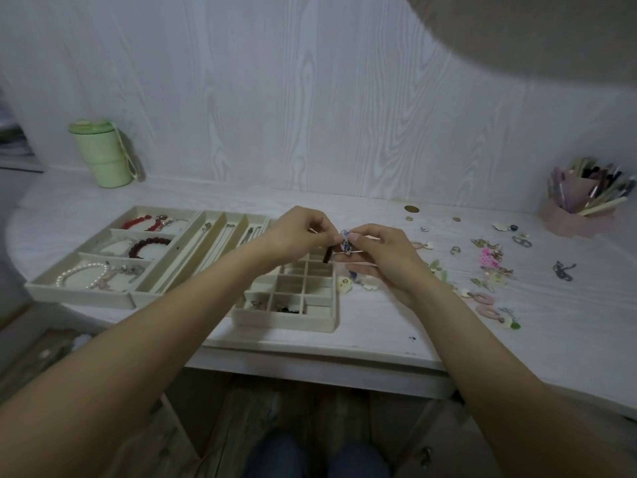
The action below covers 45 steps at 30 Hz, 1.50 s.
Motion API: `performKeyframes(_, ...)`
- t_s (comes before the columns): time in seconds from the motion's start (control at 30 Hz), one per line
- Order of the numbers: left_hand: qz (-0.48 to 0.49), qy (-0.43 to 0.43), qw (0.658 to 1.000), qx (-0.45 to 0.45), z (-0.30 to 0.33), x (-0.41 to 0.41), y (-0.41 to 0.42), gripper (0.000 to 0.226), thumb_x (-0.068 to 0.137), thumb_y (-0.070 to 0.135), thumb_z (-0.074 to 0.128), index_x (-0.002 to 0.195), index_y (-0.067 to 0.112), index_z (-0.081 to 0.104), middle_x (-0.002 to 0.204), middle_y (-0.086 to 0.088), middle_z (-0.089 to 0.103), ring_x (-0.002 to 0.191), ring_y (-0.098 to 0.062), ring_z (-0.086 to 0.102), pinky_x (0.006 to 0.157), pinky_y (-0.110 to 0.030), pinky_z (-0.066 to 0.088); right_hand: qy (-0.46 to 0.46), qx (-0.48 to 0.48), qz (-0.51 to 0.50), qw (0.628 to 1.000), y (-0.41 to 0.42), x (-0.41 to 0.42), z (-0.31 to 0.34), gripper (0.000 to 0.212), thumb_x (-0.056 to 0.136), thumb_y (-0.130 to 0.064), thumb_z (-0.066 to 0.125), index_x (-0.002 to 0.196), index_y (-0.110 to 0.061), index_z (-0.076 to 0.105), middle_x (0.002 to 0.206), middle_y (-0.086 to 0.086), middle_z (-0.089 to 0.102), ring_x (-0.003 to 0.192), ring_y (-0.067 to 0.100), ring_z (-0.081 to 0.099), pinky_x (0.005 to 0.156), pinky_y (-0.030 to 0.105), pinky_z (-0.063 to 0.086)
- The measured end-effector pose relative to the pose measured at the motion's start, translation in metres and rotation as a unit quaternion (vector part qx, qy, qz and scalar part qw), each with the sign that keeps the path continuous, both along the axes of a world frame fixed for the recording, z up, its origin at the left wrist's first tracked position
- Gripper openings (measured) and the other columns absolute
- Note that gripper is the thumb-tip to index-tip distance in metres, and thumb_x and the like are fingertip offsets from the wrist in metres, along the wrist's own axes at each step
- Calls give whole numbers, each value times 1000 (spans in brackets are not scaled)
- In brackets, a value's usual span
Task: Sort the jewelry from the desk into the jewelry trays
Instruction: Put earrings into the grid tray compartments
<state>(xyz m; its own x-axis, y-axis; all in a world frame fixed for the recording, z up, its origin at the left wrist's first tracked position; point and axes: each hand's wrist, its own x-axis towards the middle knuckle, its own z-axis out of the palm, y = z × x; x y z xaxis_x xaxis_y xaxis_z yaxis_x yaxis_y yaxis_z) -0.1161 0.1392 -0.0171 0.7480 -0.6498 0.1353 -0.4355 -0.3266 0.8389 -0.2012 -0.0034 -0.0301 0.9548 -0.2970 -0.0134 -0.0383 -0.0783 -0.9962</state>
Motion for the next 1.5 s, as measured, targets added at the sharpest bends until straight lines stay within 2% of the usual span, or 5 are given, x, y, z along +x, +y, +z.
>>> performKeyframes(0.17,54,-74,996,-13,-5,0,11,9,81,21,73,77,14,69,76,-4,72,77,-20,68,77,-35,56,-2,-60,24,998,8,-1,-3,14,95,-11,55,89,-9,69,74,4,74,71,16,72,68,24,56)
performKeyframes(0.53,59,-65,994,67,-5,34,18,3,81,15,72,79,12,73,64,6,68,56,0,62,56,-12,47,52,-200,20,978,16,45,2,6,89,-14,64,86,-12,59,79,10,72,62,15,68,42,16,42)
performKeyframes(0.73,81,-8,991,105,-1,35,21,16,83,23,71,77,9,71,68,4,67,63,-6,62,65,-25,50,52,-627,98,771,24,47,15,22,99,-30,42,95,-17,59,94,2,61,87,25,61,61,29,36)
performKeyframes(1.0,10,23,982,188,60,26,31,4,87,14,64,84,16,65,83,7,67,77,-6,61,72,-18,48,54,-354,112,927,24,36,59,16,90,-24,60,83,-15,72,72,4,66,69,22,63,64,39,53)
performKeyframes(1.5,57,93,963,247,69,-16,45,6,93,15,56,95,10,60,93,-2,64,82,-15,57,69,-23,39,173,57,82,980,34,20,66,16,84,10,61,76,-4,58,80,11,68,74,18,67,68,24,58)
